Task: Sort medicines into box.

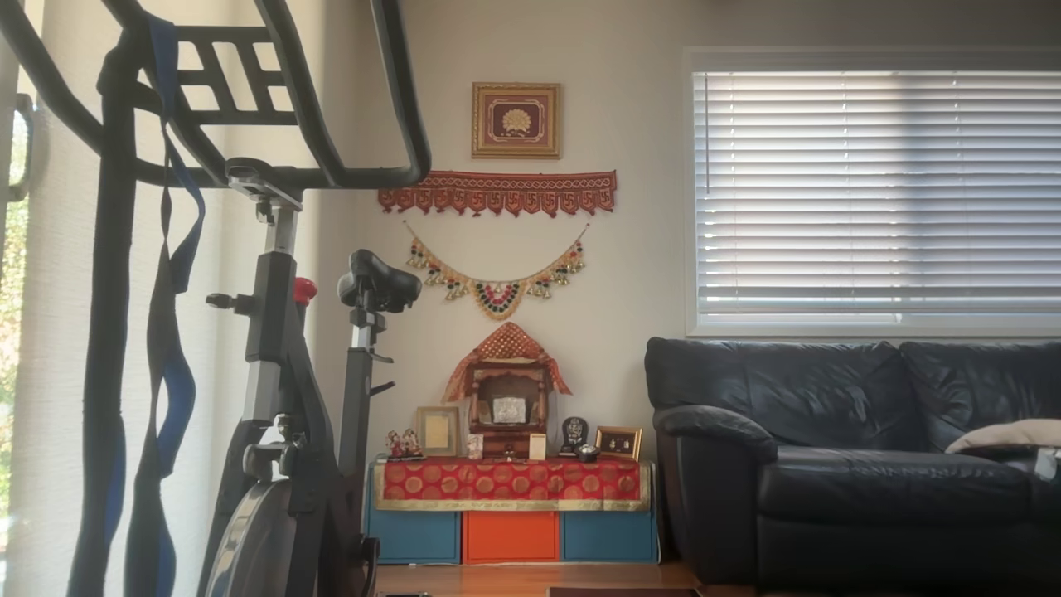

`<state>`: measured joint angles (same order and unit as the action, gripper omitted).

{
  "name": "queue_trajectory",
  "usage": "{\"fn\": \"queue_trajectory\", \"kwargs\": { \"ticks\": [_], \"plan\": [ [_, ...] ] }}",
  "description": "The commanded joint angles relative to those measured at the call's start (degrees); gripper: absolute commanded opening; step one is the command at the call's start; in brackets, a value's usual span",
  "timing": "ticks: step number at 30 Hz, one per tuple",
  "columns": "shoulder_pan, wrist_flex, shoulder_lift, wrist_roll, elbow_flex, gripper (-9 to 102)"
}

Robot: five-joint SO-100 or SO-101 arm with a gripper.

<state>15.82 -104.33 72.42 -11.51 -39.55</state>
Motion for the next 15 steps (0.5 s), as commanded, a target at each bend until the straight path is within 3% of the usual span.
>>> {"fn": "queue_trajectory", "kwargs": {
  "ticks": [1, 10, 15],
  "plan": [
    [2.5, -2.9, 7.3, -3.4, 2.9, 6],
    [9.3, -4.9, 12.0, -9.9, -5.6, 7],
    [13.1, -0.8, 24.3, -11.7, -22.9, 6]
  ]
}}
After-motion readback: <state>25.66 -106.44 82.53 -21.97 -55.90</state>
